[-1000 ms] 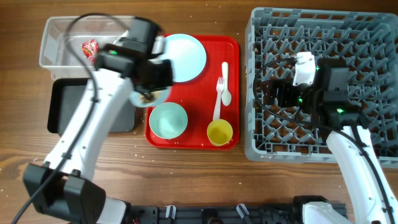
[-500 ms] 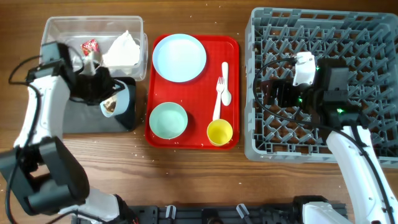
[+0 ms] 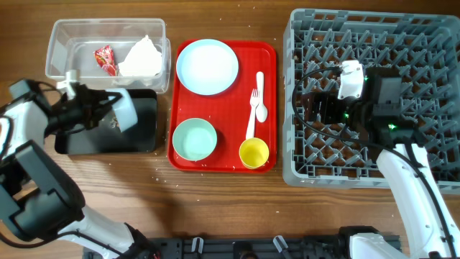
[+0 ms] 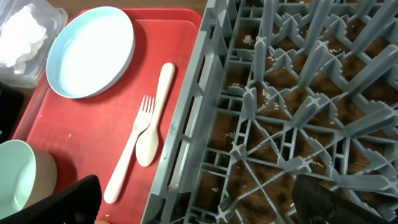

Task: Sort waste into correct bins and load items into the dishwasher rack
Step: 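Tip the rice bowl over the black tray, then set it back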

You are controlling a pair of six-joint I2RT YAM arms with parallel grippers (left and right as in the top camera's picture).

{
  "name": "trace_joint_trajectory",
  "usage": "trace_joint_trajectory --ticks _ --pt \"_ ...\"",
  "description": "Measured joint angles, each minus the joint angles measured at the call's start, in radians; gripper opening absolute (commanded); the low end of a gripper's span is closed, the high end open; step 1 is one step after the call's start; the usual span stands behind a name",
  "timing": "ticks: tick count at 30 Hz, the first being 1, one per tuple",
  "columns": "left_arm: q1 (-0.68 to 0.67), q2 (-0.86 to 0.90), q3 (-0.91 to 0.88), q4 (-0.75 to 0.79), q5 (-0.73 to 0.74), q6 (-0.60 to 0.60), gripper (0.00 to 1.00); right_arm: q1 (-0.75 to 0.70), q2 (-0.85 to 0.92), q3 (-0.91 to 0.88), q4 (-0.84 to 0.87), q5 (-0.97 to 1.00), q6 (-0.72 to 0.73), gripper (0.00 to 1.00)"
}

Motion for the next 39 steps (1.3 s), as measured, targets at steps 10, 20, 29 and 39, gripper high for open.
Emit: trace_joint_trajectory --ticks 10,20,29,39 --pt "0.106 0.001 0.0 -0.011 0.186 -0.03 0.04 0.0 0.0 0.0 0.0 0.0 0.0 1.0" --pt "0.112 0.001 0.0 -0.012 0.344 -0.085 0.04 0.0 0.0 0.0 0.0 0.0 0.0 1.0" --pt "0.112 0.001 0.0 0.003 0.38 -0.159 0.04 0.0 0.0 0.0 0.0 0.0 0.0 1.0" --pt "0.112 0.001 0.0 0.013 0.322 -0.287 0.04 0.0 0.0 0.0 0.0 0.0 0.0 1.0"
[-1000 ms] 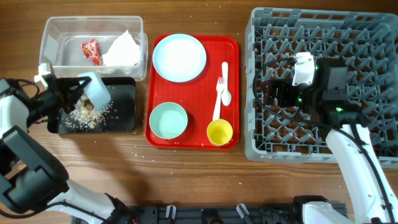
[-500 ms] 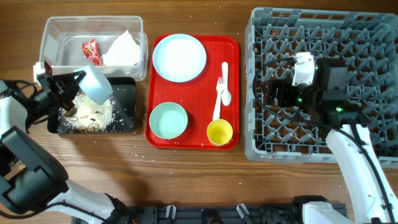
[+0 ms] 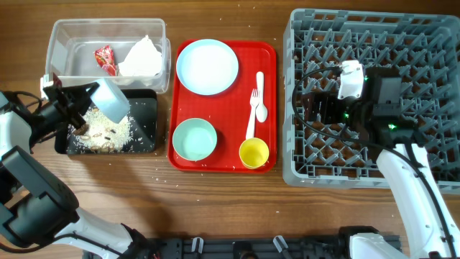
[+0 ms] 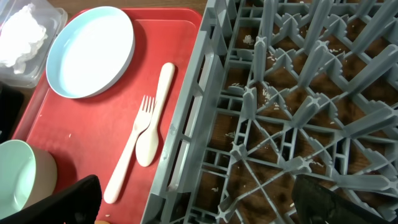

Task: Sort waste into correct bins and load items into the dishwasher rack
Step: 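Tip the rice bowl over the black tray, then set it back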

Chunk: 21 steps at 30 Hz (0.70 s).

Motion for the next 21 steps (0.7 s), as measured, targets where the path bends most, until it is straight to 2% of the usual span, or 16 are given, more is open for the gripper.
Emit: trace_joint_trajectory --ticks 6,12,21 --pt "-0.092 -0.016 -0.001 0.015 -0.025 -0.017 0.04 0.0 0.0 0.0 0.0 0.0 0.0 1.0" --pt "-0.259 -0.16 -0.001 0.1 -0.201 -0.05 0.04 0.0 0.0 0.0 -0.007 0.0 0.0 1.0" --pt "-0.257 -0.194 -0.001 0.114 -0.297 -0.087 0.04 0.0 0.0 0.0 -0.015 0.0 0.0 1.0"
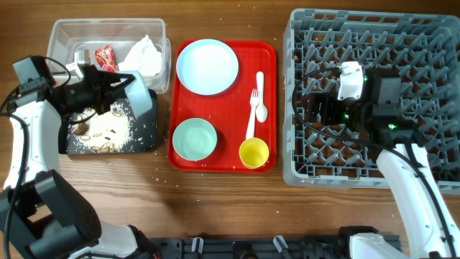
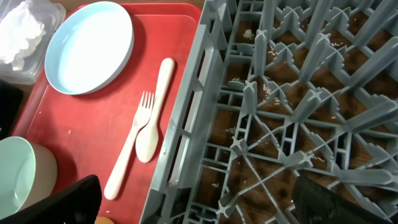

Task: Sort waste into correct bins and load items into the dishwasher rack
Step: 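Tip the rice bowl over the black tray, then set it back, then grasp the yellow cup on the red tray with the left gripper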

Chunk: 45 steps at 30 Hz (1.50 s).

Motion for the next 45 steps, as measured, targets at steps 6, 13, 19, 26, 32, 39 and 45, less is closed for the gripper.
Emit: trace_joint_trajectory --ticks 6,13,19,26,32,39,45 --pt "-0.12 -0.028 0.0 0.069 -0.088 -0.015 0.04 0.0 0.0 0.0 0.0 0.0 0.0 1.0" --pt "-0.602 -0.077 0.0 0.164 -0.519 -0.021 0.04 0.0 0.0 0.0 0.001 0.0 0.003 1.0" --pt "-0.91 -0.006 0.0 0.183 -0.934 -0.022 0.04 0.0 0.0 0.0 0.001 0.0 0.016 1.0" --pt "-1.01 0.127 0.0 0.22 -1.089 -0.022 0.1 0.0 0.0 0.0 0.001 0.0 0.019 1.0" --pt "-1.013 0.149 0.0 0.235 -1.111 -0.023 0.29 0.0 0.0 0.0 0.001 0.0 0.019 1.0" --pt "-1.013 0.116 0.0 0.181 -0.984 0.059 0.61 0.0 0.0 0.0 0.001 0.0 0.019 1.0" --pt "-1.023 0.031 0.013 0.052 -0.872 0.198 0.61 0.0 0.0 0.0 0.001 0.0 0.019 1.0"
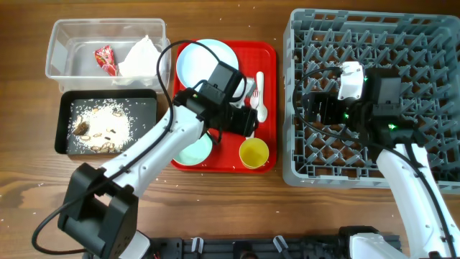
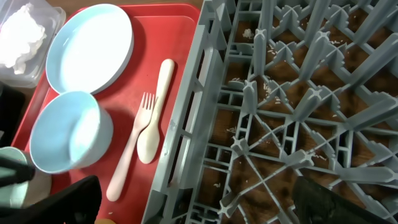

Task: Sort waste into correct bins and load items into the dishwasher rack
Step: 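Grasp the yellow cup on the red tray with the left gripper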

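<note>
My left gripper (image 1: pixel 231 119) reaches over the red tray (image 1: pixel 269 54), shut on the rim of a light blue bowl (image 2: pixel 65 140). The bowl hangs tilted between the blue plate (image 1: pixel 208 61) and the mint bowl (image 1: pixel 192 150); overhead, the arm hides it. A cream fork (image 2: pixel 127 152) and spoon (image 2: pixel 155 106) lie on the tray beside a yellow cup (image 1: pixel 254 152). The right gripper (image 2: pixel 202 208) hovers open over the left part of the grey dishwasher rack (image 1: pixel 431 43), holding nothing.
A black bin (image 1: pixel 108 124) at the left holds rice and food scraps. Behind it, a clear bin (image 1: pixel 57 43) contains a red wrapper (image 1: pixel 106 59) and crumpled tissue (image 1: pixel 140 54). Rice grains lie scattered on the wooden table and under the rack.
The left gripper was by the black bin's upper right corner with the blue bowl. It now holds the bowl over the red tray. The right arm stays put.
At first the left gripper held the blue bowl tipped over the black bin. Then rice and scraps lay in the bin beneath the tipped bowl. Later the bowl was at the bin's far right corner, and now it is over the tray. The right gripper stayed open over the rack.
</note>
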You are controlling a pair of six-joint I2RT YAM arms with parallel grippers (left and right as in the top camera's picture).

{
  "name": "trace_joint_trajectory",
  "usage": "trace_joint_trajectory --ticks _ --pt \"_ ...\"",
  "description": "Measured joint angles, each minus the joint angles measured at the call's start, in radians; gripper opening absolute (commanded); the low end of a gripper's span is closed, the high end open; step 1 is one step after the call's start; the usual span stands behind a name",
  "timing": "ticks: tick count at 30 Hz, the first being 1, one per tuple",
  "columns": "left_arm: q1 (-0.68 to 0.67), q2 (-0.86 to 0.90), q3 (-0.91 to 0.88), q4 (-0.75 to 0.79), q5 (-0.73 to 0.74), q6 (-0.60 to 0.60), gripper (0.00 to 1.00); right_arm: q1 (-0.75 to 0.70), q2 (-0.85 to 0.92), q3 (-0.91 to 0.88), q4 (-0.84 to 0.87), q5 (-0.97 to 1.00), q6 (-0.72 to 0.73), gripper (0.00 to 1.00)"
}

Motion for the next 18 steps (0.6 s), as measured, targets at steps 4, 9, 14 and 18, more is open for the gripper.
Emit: trace_joint_trajectory --ticks 4,9,14,18 --pt "-0.014 0.018 0.001 -0.099 0.011 0.065 0.58 0.0 0.0 0.0 0.0 0.0 0.0 1.0" --pt "-0.023 0.106 0.001 -0.151 0.002 0.1 0.41 0.0 0.0 0.0 0.0 0.0 0.0 1.0" --pt "-0.026 0.141 0.001 -0.146 0.001 0.114 0.04 0.0 0.0 0.0 0.0 0.0 0.0 1.0" --pt "-0.017 0.141 0.002 -0.139 0.017 0.079 0.04 0.0 0.0 0.0 0.0 -0.004 0.031 1.0"
